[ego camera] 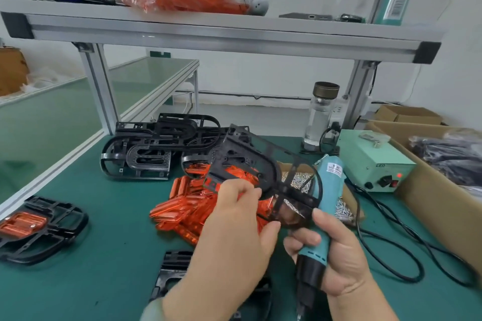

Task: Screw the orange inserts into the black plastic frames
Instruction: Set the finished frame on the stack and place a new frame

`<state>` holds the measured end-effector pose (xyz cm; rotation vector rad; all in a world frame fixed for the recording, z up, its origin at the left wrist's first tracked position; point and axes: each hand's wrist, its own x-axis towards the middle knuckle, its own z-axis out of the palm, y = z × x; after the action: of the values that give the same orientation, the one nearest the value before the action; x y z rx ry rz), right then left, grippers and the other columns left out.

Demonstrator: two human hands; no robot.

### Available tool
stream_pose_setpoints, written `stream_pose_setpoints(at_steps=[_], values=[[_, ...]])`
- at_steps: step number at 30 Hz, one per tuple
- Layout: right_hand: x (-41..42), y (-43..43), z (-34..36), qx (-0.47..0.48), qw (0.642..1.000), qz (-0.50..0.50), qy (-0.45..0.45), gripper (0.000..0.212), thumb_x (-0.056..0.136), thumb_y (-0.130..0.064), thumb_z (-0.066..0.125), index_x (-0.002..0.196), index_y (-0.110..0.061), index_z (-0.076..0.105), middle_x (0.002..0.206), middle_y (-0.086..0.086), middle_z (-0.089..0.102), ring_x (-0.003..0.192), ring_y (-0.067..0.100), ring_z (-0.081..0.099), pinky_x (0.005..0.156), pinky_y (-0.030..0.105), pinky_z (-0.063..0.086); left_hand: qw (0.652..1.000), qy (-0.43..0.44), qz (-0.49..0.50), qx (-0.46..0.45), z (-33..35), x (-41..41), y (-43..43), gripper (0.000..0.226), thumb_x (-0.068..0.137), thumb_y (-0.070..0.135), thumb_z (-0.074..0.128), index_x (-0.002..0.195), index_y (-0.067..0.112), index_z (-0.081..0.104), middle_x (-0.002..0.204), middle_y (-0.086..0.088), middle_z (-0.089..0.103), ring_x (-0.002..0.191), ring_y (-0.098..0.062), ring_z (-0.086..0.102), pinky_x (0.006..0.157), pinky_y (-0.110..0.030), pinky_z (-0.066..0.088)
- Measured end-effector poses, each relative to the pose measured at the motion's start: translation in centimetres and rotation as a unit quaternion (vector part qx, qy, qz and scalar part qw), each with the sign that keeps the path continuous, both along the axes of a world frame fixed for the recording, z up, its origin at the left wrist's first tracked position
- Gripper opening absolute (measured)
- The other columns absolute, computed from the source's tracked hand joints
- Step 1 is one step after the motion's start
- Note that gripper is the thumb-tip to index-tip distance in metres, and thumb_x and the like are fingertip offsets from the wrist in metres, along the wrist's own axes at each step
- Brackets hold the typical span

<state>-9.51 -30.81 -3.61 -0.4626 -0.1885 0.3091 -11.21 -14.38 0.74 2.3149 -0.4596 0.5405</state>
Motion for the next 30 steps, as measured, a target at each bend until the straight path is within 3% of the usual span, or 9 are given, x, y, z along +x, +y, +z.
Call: stream_pose_setpoints(at_steps=[6,9,11,15,18,20,24,27,30], values=[[0.1,-0.4,0.8,-0.029,0.991,-0.093,0.095,0.054,0.017,-0.005,0.097,0.064,-0.005,0.070,0.073,0.015,0.069,0.033,0.007,0.045,0.040,0.026,0.046,0.999,-0.021,-0.023,-0.030,-0.8,-0.8,5.2,0.039,0.063,0.060,0.058,0.100,0.048,0.055,0.100,0.032,0.053,0.083,0.013,0.053,0.069,-0.003,0.039],[0.1,-0.6,0.8,-0.030,0.988,-0.113,0.099,0.061,0.015,-0.006,0.098,0.067,-0.006,0.065,0.072,0.017,0.069,0.033,0.009,0.046,0.039,0.026,0.046,0.976,0.136,-0.106,0.133,-2.4,-0.9,6.6,0.067,0.047,0.078,0.054,0.110,0.070,0.034,0.113,0.054,0.031,0.111,0.027,0.030,0.092,-0.008,0.034],[0.1,-0.7,0.8,-0.030,0.988,-0.115,0.101,0.073,0.016,-0.005,0.098,0.077,-0.007,0.058,0.072,0.017,0.069,0.033,0.009,0.046,0.039,0.027,0.046,0.942,0.176,-0.156,0.240,-3.3,-0.5,6.8,0.088,0.051,0.083,0.053,0.131,0.061,0.021,0.124,0.049,0.006,0.127,0.017,0.015,0.110,-0.015,0.017],[0.1,-0.9,0.7,-0.029,0.987,-0.115,0.106,0.080,0.017,-0.006,0.098,0.083,-0.008,0.051,0.072,0.015,0.068,0.033,0.008,0.046,0.039,0.026,0.046,0.924,0.160,-0.140,0.318,-3.8,-0.2,6.4,0.081,0.074,0.058,0.062,0.137,0.058,0.010,0.143,0.033,0.008,0.134,0.004,0.008,0.111,-0.019,0.002],[0.1,-1.1,0.7,-0.014,0.986,-0.127,0.108,0.074,0.018,-0.005,0.097,0.078,-0.009,0.055,0.073,0.015,0.067,0.033,0.007,0.046,0.039,0.026,0.045,0.941,0.003,-0.127,0.312,-3.7,-0.5,6.5,0.073,0.069,0.051,0.061,0.135,0.052,0.030,0.134,0.028,0.033,0.123,-0.003,0.035,0.111,-0.024,0.023],[0.0,-1.2,0.7,-0.011,0.986,-0.132,0.098,0.063,0.018,-0.006,0.097,0.070,-0.008,0.062,0.072,0.014,0.067,0.033,0.005,0.045,0.040,0.025,0.045,0.955,0.066,-0.117,0.263,-2.8,-0.4,7.8,0.085,0.058,0.062,0.059,0.137,0.047,0.033,0.130,0.025,0.035,0.121,-0.006,0.035,0.108,-0.024,0.023],[0.0,-1.1,0.9,-0.017,0.987,-0.133,0.083,0.047,0.020,-0.009,0.097,0.059,-0.011,0.070,0.071,0.010,0.069,0.034,0.002,0.044,0.040,0.022,0.045,0.984,0.029,0.060,0.165,-0.5,1.3,11.5,0.103,0.043,0.073,0.057,0.135,0.027,0.049,0.124,0.008,0.050,0.117,-0.018,0.044,0.100,-0.028,0.034],[0.0,-1.0,0.9,-0.012,0.986,-0.139,0.095,0.040,0.041,-0.007,0.087,0.074,-0.010,0.064,0.071,0.010,0.068,0.033,0.002,0.043,0.040,0.022,0.045,0.960,0.128,0.218,0.118,0.4,4.0,13.3,0.098,0.045,0.077,0.051,0.128,0.025,0.055,0.121,-0.003,0.059,0.115,-0.032,0.049,0.101,-0.039,0.038],[0.1,-0.9,0.9,-0.005,0.986,-0.135,0.095,0.058,0.026,-0.005,0.095,0.072,-0.010,0.061,0.071,0.012,0.068,0.033,0.003,0.043,0.039,0.023,0.045,0.918,0.220,0.315,0.100,-0.1,7.2,15.2,0.086,0.051,0.080,0.046,0.117,0.027,0.059,0.108,-0.007,0.064,0.107,-0.038,0.054,0.091,-0.041,0.044]])
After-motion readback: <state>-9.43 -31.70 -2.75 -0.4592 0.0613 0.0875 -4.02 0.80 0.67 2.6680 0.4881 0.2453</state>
